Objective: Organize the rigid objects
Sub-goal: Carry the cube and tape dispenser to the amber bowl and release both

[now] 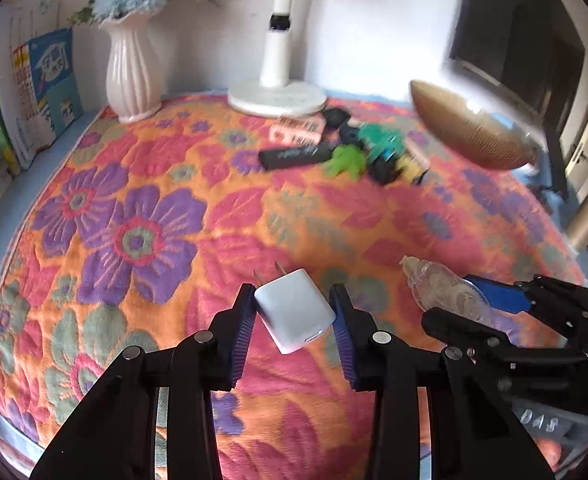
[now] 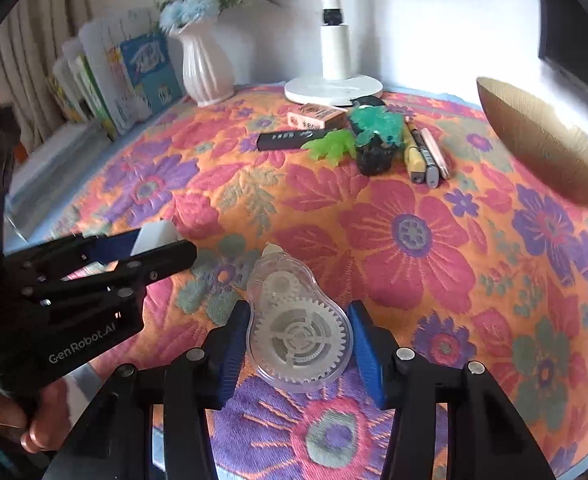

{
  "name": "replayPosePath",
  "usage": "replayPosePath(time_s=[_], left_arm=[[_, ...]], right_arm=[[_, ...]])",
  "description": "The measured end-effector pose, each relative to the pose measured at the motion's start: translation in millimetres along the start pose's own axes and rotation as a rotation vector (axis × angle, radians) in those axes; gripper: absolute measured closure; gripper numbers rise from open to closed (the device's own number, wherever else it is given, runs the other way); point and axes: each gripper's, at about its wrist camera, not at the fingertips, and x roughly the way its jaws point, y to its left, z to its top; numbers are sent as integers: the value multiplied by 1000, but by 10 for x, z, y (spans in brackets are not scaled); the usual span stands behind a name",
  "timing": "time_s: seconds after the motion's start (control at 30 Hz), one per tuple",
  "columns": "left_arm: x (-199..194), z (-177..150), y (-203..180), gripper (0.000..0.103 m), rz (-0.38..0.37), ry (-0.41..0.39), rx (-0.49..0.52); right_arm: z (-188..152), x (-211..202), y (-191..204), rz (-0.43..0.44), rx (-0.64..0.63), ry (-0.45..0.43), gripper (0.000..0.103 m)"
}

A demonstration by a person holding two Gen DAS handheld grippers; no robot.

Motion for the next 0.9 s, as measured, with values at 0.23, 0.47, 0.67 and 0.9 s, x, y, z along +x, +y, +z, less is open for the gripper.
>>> replayPosePath(time_s=[0.23, 0.47, 0.67, 0.9], left_arm=[[-232, 466, -393, 69, -17, -91, 93], [-302, 1179, -1137, 69, -86, -191, 234], [-270, 1879, -1848, 69, -217, -230, 279], [384, 2134, -2348, 69, -267, -129, 257]], right_arm=[[244, -522, -603, -52, 128, -114, 55], [702, -1249, -1418, -251, 215, -262, 55], [1111, -1943, -2091, -375, 328, -393, 55], [1385, -1891, -2412, -417, 339, -356, 55]])
